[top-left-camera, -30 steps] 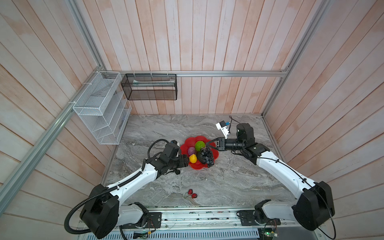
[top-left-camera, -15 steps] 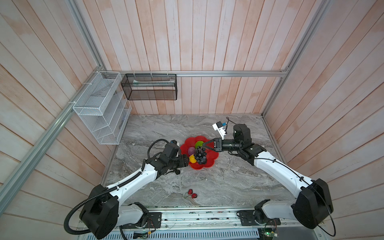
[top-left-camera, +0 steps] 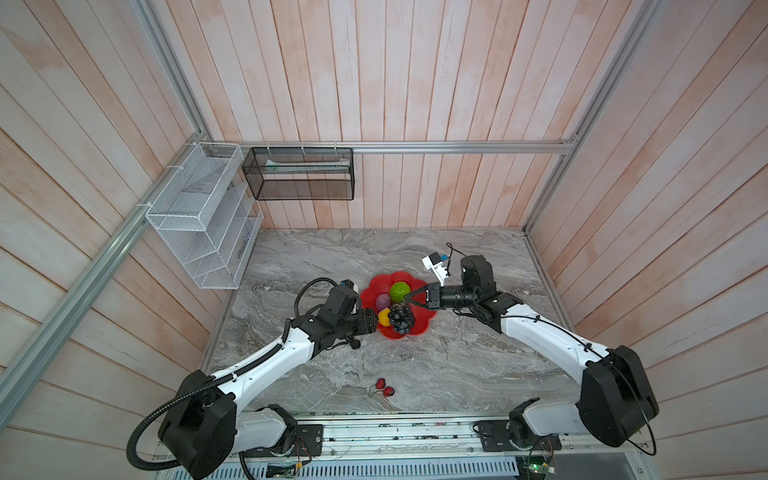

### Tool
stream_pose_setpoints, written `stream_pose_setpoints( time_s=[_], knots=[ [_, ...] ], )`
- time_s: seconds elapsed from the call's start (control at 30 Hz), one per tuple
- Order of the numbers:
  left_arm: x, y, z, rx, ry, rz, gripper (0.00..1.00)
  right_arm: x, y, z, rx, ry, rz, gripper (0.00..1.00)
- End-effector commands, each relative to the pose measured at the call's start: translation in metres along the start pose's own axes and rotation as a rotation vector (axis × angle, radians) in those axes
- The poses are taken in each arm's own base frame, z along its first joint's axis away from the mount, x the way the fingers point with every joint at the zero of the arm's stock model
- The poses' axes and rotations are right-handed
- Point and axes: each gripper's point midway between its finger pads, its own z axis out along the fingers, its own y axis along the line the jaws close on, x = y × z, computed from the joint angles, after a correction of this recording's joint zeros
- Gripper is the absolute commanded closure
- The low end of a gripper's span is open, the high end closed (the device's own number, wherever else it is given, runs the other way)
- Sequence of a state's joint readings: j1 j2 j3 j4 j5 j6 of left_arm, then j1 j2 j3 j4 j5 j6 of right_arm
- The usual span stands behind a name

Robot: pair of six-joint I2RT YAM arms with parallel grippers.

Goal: Place and organize the fake fruits in the fruit bowl
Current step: 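Lower the grapes into the red bowl beside the avocado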

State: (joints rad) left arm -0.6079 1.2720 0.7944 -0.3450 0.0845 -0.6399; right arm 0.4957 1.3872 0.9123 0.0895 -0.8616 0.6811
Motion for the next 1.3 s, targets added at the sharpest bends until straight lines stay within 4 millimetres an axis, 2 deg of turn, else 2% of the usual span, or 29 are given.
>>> stream_pose_setpoints(
  time_s=[0.0, 0.1, 0.33, 0.7, 0.97, 1.27],
  knots=[
    [-0.010, -0.001, -0.003, -0.010, -0.029, 0.009, 0.25, -0.007, 0.000, -0.009, -0.004, -0.042, -0.029, 1.00],
    [-0.010, -0.002, -0.001, -0.008, -0.022, 0.013, 0.25, -0.007, -0.009, -0.017, 0.016, -0.062, -0.012, 1.00],
    [-0.012, -0.004, 0.002, -0.003, -0.017, 0.017, 0.25, 0.003, -0.030, -0.022, 0.044, -0.057, 0.011, 1.00],
    [-0.010, -0.002, 0.003, -0.009, -0.017, 0.010, 0.25, -0.004, -0.078, -0.041, 0.123, -0.113, 0.020, 1.00],
    [-0.012, 0.000, 0.004, -0.031, -0.017, 0.009, 0.25, -0.016, -0.109, -0.029, 0.141, -0.078, -0.003, 1.00],
    [-0.012, 0.002, 0.004, -0.040, -0.019, 0.007, 0.25, -0.038, -0.136, -0.012, 0.165, -0.056, -0.029, 1.00]
  ],
)
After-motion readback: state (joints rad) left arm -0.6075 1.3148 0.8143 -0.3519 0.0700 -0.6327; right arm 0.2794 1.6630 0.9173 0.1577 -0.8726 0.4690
